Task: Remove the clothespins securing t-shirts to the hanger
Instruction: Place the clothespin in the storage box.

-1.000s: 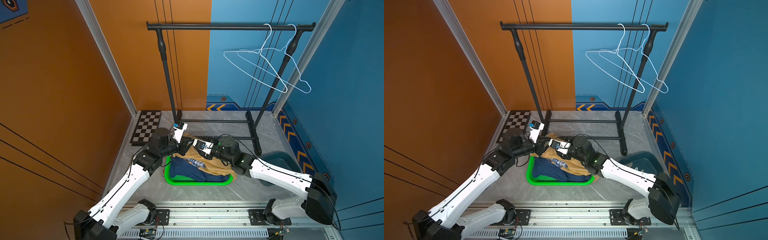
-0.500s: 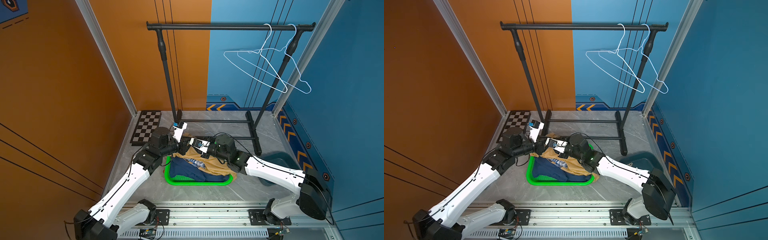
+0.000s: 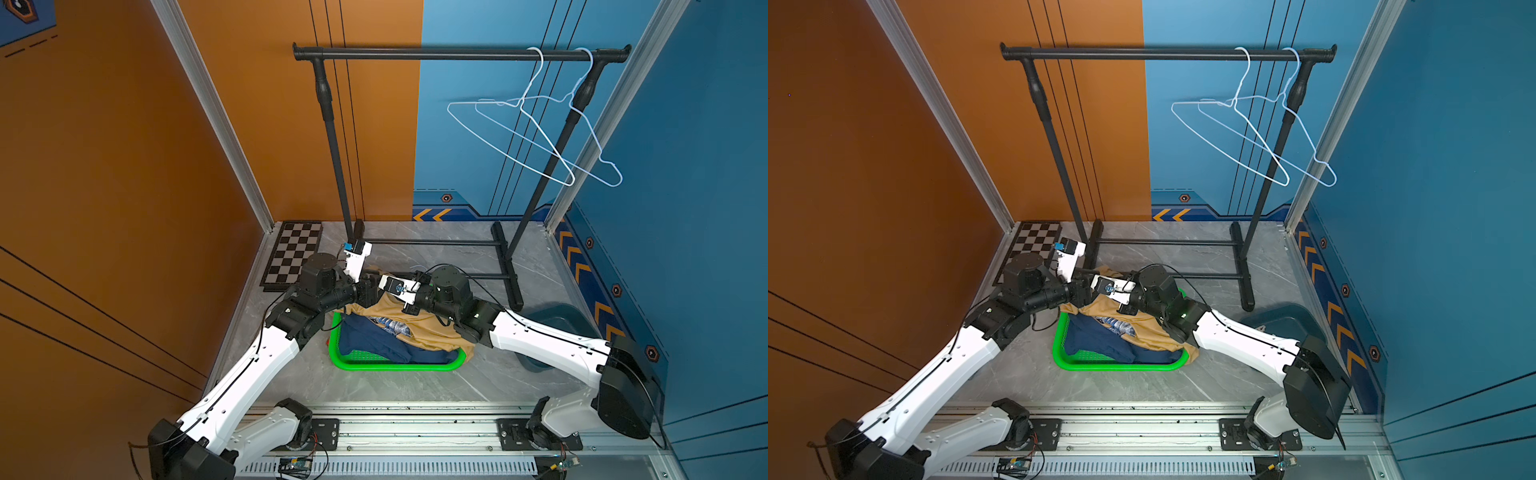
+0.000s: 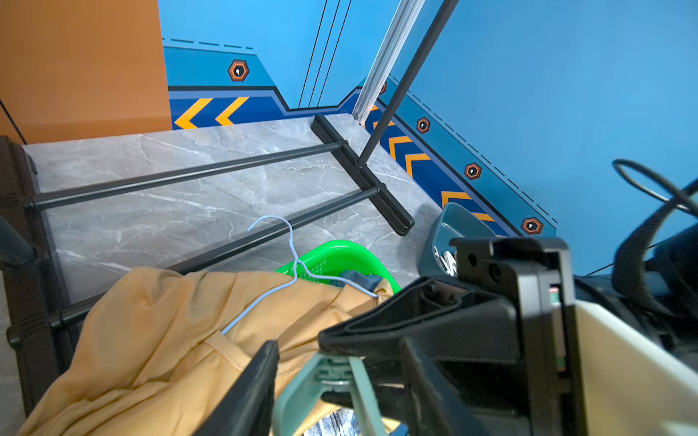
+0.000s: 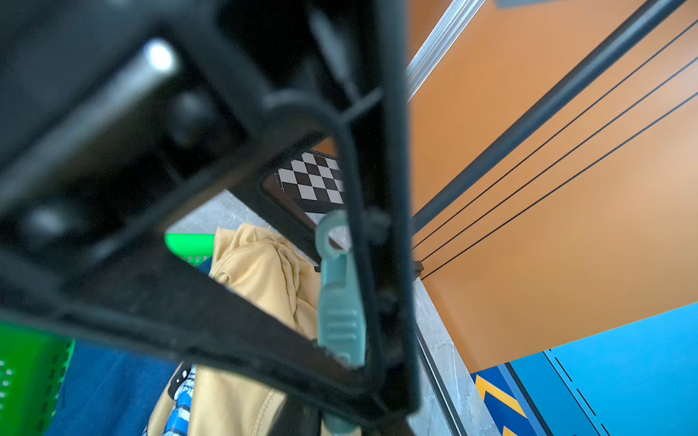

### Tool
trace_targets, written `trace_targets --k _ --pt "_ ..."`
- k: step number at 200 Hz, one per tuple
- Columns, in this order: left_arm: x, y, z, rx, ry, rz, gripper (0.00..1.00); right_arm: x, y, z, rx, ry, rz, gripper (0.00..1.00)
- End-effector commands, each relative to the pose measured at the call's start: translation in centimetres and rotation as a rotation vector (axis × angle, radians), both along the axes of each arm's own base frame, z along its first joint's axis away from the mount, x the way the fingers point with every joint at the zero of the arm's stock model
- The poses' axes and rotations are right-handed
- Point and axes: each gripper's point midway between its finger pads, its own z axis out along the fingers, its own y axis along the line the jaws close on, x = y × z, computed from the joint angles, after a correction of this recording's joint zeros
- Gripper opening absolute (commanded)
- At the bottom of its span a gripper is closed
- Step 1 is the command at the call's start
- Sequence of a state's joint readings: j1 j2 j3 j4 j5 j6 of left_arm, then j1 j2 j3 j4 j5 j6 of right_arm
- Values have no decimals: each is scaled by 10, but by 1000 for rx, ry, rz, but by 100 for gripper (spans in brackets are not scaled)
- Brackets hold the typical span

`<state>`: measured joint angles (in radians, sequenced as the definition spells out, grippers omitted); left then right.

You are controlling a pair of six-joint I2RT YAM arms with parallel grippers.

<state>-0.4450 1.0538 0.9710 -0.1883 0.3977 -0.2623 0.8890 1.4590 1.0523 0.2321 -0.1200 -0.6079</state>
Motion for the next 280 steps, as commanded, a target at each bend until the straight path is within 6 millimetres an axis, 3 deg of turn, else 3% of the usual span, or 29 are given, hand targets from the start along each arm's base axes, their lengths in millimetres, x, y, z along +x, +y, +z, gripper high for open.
trace_targets --k 1,69,129,140,161,210,213,223,248,280 --pt "-1 -2 18 -40 -56 -12 67 -4 -3 12 -13 -7 16 10" --pt "9 0 29 -69 -109 -3 75 -4 -41 -3 -87 46 -62 7" --pt "19 -25 31 -109 -137 -69 76 -1 -118 -8 -117 137 -240 7" --pt "21 -36 28 -105 -141 -90 76 -3 -133 -10 -117 163 -278 7" --pt "20 -62 22 -116 -149 -144 76 8 -181 -17 -102 218 -424 7" --pt "9 -136 -15 -77 -127 -278 77 -2 -280 -30 -14 288 -722 9" --pt "9 -142 -6 -87 -146 -289 77 -3 -286 -31 -11 289 -743 9" --pt "3 -159 -9 -79 -148 -330 77 -5 -305 -35 7 293 -812 11" --pt "-7 -197 -21 -59 -155 -404 78 -7 -356 -56 23 321 -1015 10" --pt "-20 -240 -42 -36 -135 -485 78 -25 -399 -90 -27 442 -1150 10"
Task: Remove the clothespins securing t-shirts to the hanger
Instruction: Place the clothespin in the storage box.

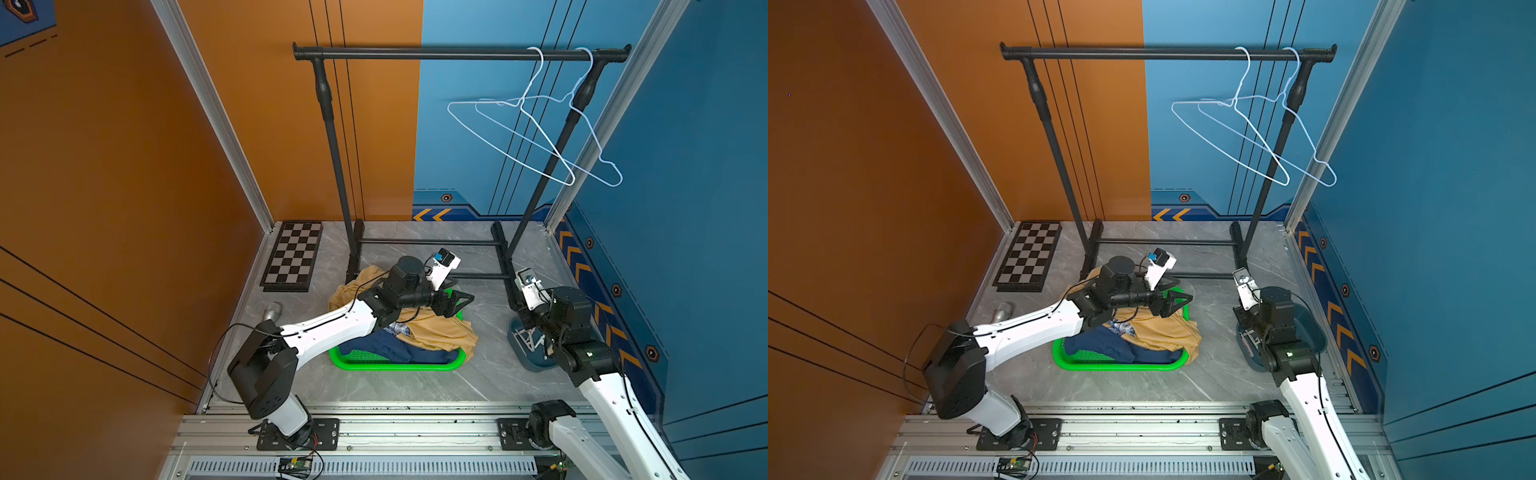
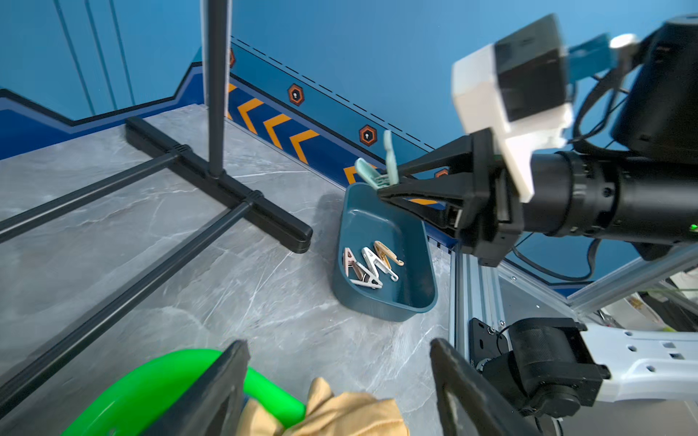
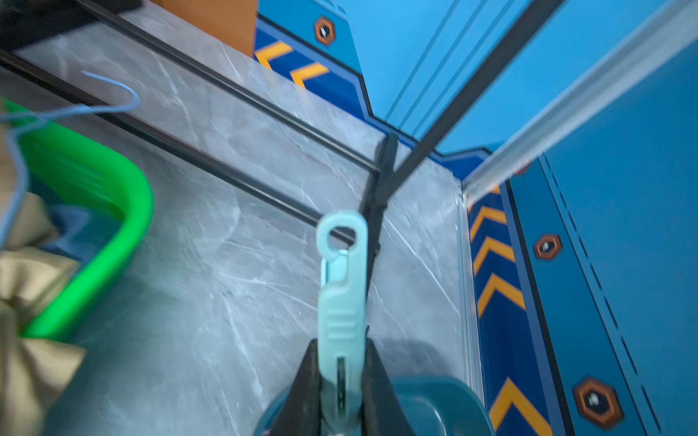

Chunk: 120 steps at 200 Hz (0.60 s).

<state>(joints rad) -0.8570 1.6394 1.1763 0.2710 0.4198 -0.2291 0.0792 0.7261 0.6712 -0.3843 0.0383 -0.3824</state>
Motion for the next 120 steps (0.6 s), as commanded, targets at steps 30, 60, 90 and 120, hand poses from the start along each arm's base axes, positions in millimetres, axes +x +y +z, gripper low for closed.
trace_targets --k 30,60,90,120 --pt "-22 -53 -17 32 -69 -98 78 -40 -50 -62 40 272 -165 10" --pt "-29 -71 -39 80 -74 -113 77 -54 -56 -93 35 430 -152 9" --pt "-36 -87 -62 204 -134 -118 77 -63 -56 -112 30 535 -126 9" --pt "-40 -102 -78 257 -146 -127 77 -72 -55 -133 35 627 -111 9"
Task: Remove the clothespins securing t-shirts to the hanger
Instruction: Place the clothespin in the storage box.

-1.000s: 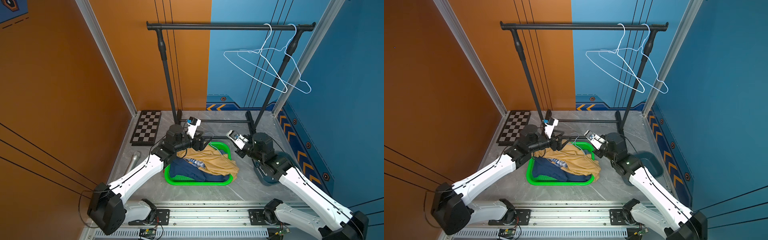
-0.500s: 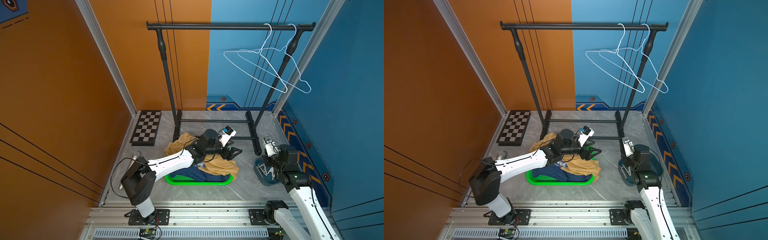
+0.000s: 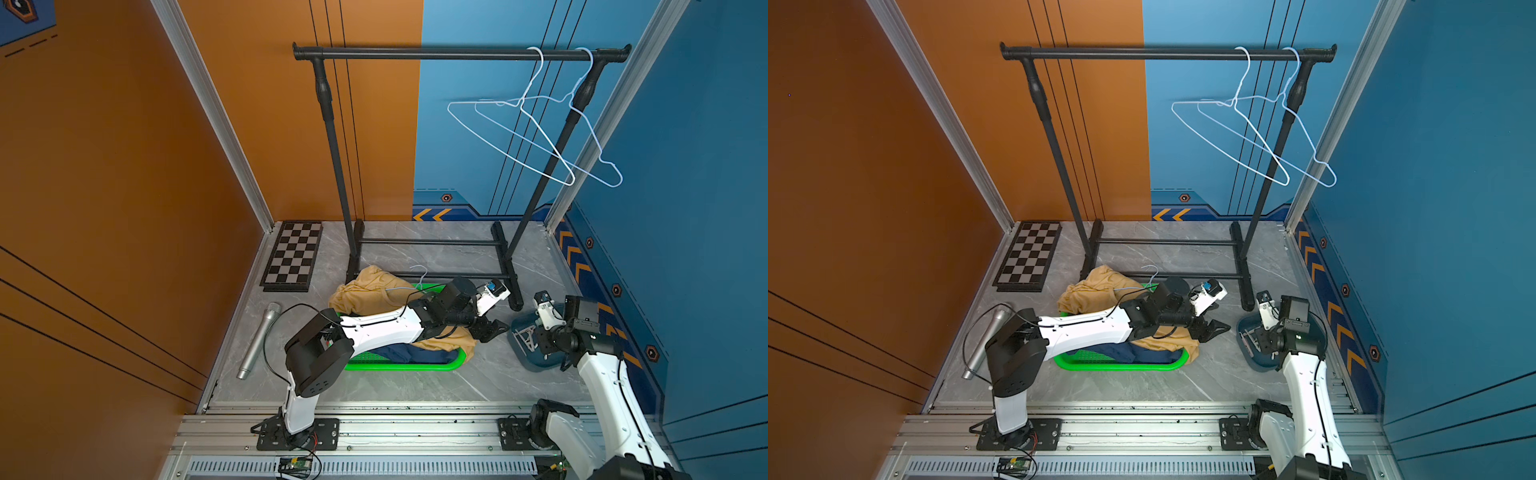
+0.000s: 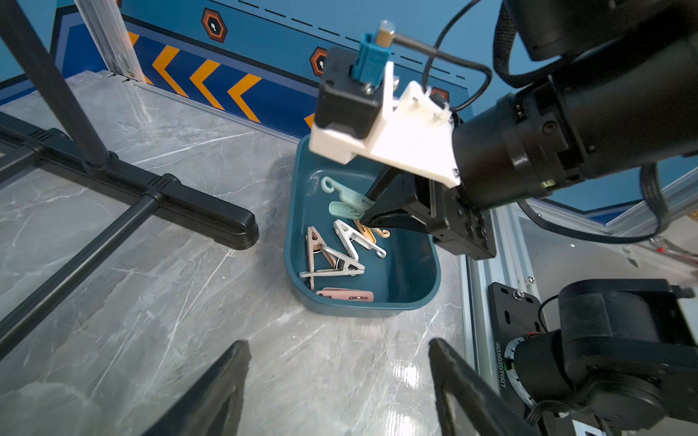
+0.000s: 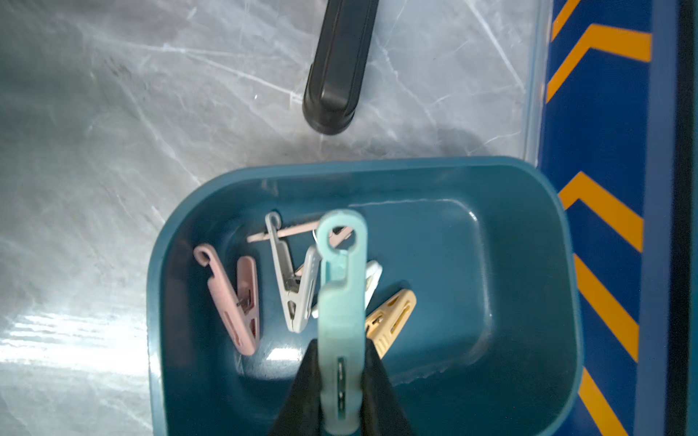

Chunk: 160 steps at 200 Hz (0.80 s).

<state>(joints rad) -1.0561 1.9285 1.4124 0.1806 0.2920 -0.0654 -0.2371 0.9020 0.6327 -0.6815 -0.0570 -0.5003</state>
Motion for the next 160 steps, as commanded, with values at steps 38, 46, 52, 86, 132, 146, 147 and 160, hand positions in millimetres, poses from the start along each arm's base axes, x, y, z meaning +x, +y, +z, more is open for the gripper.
trace_targets --k 38,46,52,86,132,146,147,160 --pt "-6 -17 -32 138 -57 -17 78 -19 8 -39 50 202 67 9" --pt "-6 -18 -35 147 -56 -16 78 -20 8 -42 51 219 68 9" --pt "-5 -19 -37 153 -56 -17 78 -20 9 -44 57 231 72 9" --pt "-5 -21 -40 173 -52 -31 79 -19 5 -51 47 258 61 9" --pt "0 -14 -24 176 -72 -22 80 -20 3 -48 19 260 63 32" --pt "2 -10 -18 168 -74 -13 80 -20 3 -45 8 255 67 40" --pt "3 -10 -18 167 -74 -12 80 -20 2 -45 7 255 66 41" --pt "4 -7 -6 143 -85 -5 80 -19 1 -36 -6 232 56 43"
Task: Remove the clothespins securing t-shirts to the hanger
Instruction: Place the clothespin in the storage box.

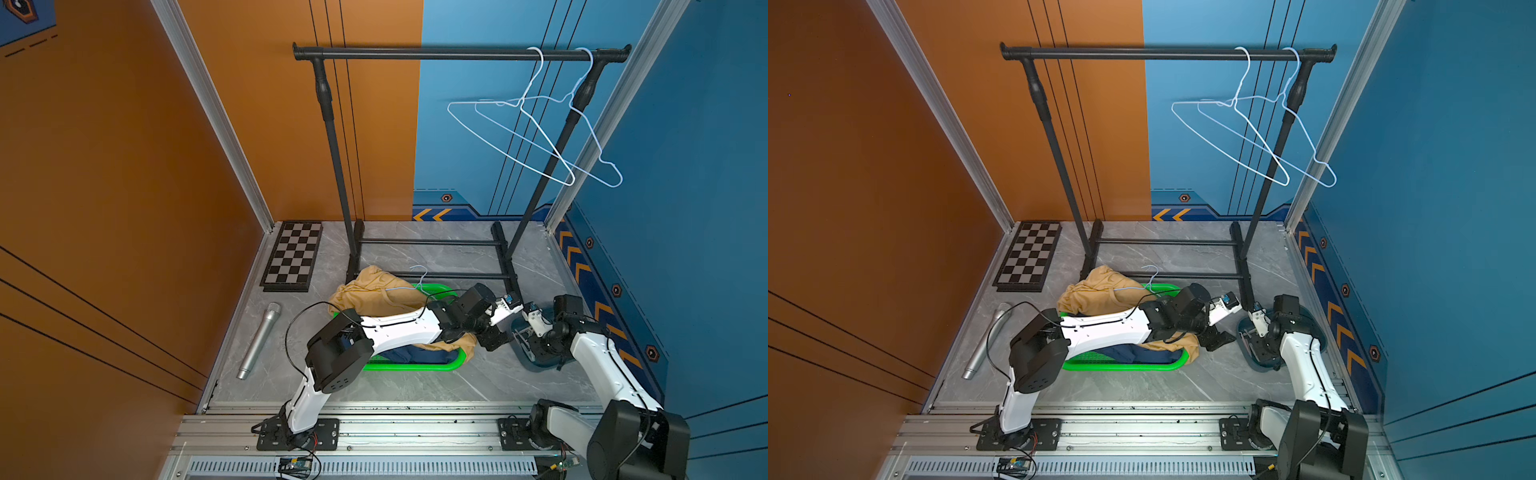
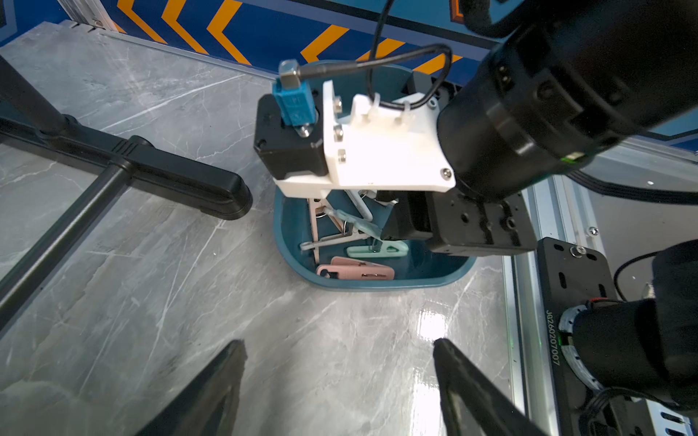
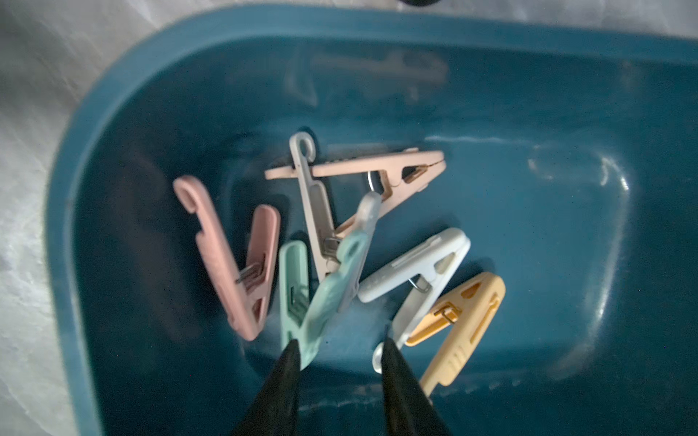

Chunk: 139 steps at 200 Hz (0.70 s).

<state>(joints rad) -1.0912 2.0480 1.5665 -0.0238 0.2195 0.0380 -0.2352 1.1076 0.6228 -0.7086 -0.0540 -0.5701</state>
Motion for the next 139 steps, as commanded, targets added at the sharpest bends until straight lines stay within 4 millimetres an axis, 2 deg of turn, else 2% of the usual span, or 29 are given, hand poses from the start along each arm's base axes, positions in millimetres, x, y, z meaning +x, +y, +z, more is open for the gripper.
trace_targets --k 1,19,29,50,75,95,108,119,139 --pt "6 9 37 -46 -47 11 80 -3 -3 14 -33 -14 -7 43" --pt "9 17 59 -87 -75 22 80 6 -1 35 -70 -120 -9 48" --pt "13 24 74 -106 -91 35 80 14 2 53 -97 -207 11 50" --pt "23 47 102 -133 -123 74 80 29 6 103 -129 -397 -5 54" --pt "38 84 119 -125 -147 142 81 40 26 163 -44 -572 -39 57" --pt "52 119 126 -118 -157 216 81 46 59 199 79 -635 -10 60" --pt "60 144 129 -117 -155 272 82 50 85 210 128 -642 35 61" --pt "67 166 129 -104 -147 324 81 54 109 214 161 -640 73 63" --pt "75 206 126 -69 -153 412 82 60 159 206 244 -597 156 68"
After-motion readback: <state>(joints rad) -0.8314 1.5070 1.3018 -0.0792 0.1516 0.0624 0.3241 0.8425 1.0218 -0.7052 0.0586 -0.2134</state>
